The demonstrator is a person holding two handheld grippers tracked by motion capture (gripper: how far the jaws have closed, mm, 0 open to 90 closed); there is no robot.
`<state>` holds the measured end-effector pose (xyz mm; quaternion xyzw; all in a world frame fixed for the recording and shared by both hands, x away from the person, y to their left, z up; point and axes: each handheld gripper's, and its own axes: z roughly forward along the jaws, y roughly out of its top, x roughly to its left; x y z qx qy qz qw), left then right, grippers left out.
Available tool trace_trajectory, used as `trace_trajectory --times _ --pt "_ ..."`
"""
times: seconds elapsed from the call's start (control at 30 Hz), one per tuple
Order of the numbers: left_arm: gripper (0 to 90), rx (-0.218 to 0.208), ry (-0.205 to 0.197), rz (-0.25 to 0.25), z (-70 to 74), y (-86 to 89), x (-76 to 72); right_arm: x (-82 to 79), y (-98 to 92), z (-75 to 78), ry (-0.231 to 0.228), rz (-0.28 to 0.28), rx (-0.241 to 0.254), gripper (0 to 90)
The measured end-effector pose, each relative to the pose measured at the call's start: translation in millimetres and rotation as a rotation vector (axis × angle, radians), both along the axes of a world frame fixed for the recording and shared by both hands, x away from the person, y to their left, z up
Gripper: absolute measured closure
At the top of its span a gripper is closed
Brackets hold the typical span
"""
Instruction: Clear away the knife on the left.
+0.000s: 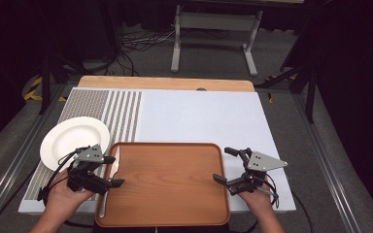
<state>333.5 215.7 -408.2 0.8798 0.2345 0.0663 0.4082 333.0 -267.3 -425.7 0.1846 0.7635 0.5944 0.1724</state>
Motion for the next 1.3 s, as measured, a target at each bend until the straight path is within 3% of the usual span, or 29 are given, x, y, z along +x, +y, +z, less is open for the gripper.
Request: trace_trajectory --times 0.27,0.4,0.47,0.67,0.8,0.97,1.0,1.3 --pt "11.3 -0.110 -0.141 -0.023 3.4 6.9 -8.9 -0.3 -0.9 0.9 -0.007 -0.010 0.001 3.6" --pt "8.5 -0.193 -0.186 -0.016 -1.7 13.9 -8.2 -0.4 -1.1 0.9 -0.008 -0.011 0.003 3.6" --pt "8.4 -0.232 -0.187 -0.013 -4.5 18.4 -6.9 -0.5 -1.3 0.9 -0.009 -0.012 0.004 3.6" --pt "5.8 -0.320 -0.254 0.007 -13.7 28.5 -7.1 -0.3 -2.3 0.5 -0.010 -0.017 0.006 3.6" --pt "5.6 -0.335 -0.295 0.032 -22.6 31.9 -7.0 -0.3 -3.2 0.2 -0.014 -0.023 0.006 3.6" --pt "4.2 -0.388 -0.329 0.046 -35.9 37.4 -6.2 0.6 -7.1 -2.2 -0.012 -0.043 0.009 3.4" --pt "3.5 -0.374 -0.334 0.043 -38.7 39.4 -6.1 0.7 -8.0 -2.3 -0.013 -0.047 0.010 3.4" --pt "1.0 -0.408 -0.316 0.045 -58.1 47.8 -5.9 2.3 -10.8 -6.3 -0.006 -0.066 0.004 3.2"
